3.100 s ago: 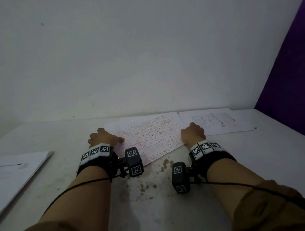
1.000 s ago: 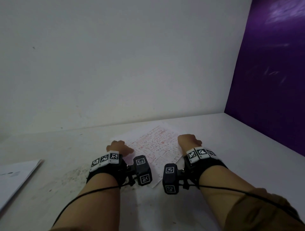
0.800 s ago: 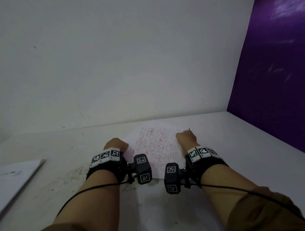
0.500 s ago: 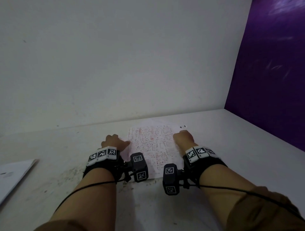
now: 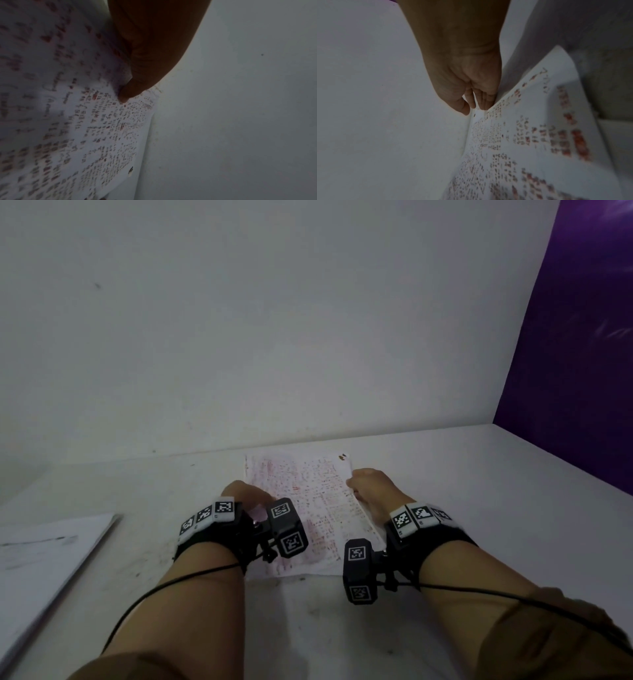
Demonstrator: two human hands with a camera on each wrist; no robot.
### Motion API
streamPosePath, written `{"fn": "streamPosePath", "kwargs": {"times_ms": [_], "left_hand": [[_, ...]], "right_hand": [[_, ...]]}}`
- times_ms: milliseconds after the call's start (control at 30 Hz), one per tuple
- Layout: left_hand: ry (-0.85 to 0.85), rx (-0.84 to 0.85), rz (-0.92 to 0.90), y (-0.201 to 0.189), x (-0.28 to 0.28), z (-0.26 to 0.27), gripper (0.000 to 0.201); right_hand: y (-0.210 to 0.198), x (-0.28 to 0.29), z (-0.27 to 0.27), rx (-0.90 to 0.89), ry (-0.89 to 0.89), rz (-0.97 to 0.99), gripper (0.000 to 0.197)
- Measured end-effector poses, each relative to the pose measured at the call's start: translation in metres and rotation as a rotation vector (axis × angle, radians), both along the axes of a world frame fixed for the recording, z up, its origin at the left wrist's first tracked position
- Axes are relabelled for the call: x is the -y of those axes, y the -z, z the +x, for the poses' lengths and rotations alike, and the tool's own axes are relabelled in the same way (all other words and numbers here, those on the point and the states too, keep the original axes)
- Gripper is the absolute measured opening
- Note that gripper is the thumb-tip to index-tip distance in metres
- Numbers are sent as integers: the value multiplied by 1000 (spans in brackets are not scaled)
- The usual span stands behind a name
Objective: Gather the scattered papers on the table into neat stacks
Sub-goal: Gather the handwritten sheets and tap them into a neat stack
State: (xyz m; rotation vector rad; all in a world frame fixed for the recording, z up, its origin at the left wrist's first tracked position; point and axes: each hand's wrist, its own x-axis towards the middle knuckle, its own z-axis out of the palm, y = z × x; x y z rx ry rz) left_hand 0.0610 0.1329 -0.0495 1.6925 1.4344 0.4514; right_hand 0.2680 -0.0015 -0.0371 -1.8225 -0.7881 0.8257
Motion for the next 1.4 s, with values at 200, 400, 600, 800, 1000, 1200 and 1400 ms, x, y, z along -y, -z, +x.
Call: {"fn": "streamPosePath", "kwargs": {"times_ms": [200, 400, 600, 800, 1000, 1200, 1400], "left_hand": [[-28, 293, 70, -31, 17, -39, 40], [63, 720, 155, -79, 47, -81, 28], [-108, 739, 392, -113, 45, -108, 39], [-163, 821, 411, -124, 55, -119, 69], [-127, 784, 334, -109, 61, -122, 69], [-128, 637, 283, -94, 58, -123, 45], [-233, 446, 368, -103, 50, -157, 43]], "right_hand": [[-20, -2, -32, -131, 48, 1, 76], [-64, -13, -69, -258, -43, 283, 19], [-117, -21, -110, -191, -51, 588, 15], [-120, -15, -138, -126, -71, 678, 31], [-91, -17, -145, -215, -123, 529, 70], [-91, -10, -150, -114, -183, 486, 41], [-102, -15, -168, 120, -219, 434, 38]]}}
